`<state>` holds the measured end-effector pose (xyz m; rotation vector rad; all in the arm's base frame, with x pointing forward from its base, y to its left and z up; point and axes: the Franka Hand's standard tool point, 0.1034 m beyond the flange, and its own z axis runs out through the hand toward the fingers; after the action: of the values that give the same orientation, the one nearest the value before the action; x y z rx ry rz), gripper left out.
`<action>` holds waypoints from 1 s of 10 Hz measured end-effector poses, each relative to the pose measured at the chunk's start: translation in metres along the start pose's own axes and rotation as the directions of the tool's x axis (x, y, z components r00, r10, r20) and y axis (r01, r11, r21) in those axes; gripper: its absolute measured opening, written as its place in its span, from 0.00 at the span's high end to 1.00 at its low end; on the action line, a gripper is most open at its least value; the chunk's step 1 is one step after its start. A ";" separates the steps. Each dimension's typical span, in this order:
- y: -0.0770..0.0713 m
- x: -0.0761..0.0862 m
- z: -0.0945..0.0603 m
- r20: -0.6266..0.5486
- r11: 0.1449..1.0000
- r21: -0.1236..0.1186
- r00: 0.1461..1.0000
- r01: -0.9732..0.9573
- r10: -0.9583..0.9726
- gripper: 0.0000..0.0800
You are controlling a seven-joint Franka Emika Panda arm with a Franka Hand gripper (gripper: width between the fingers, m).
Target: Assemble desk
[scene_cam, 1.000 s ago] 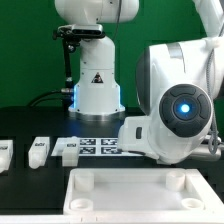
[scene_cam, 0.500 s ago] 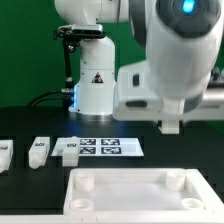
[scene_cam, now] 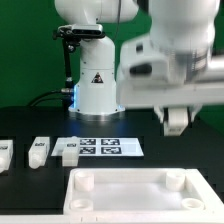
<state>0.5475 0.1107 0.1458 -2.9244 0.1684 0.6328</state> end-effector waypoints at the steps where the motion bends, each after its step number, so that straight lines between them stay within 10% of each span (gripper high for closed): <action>1: -0.006 0.018 -0.030 -0.065 0.999 0.008 0.997 0.036 -0.036 0.64; 5: -0.012 0.037 -0.037 -0.389 0.999 0.005 0.920 0.048 -0.042 0.64; 10: -0.014 0.084 -0.056 -0.735 0.982 -0.110 0.653 0.152 -0.184 0.64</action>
Offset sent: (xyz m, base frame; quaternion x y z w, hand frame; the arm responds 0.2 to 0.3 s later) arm 0.0000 0.0000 0.0000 0.0000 0.1938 0.0000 0.9810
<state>0.6479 0.1082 0.1631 -2.9862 -0.0421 -0.6411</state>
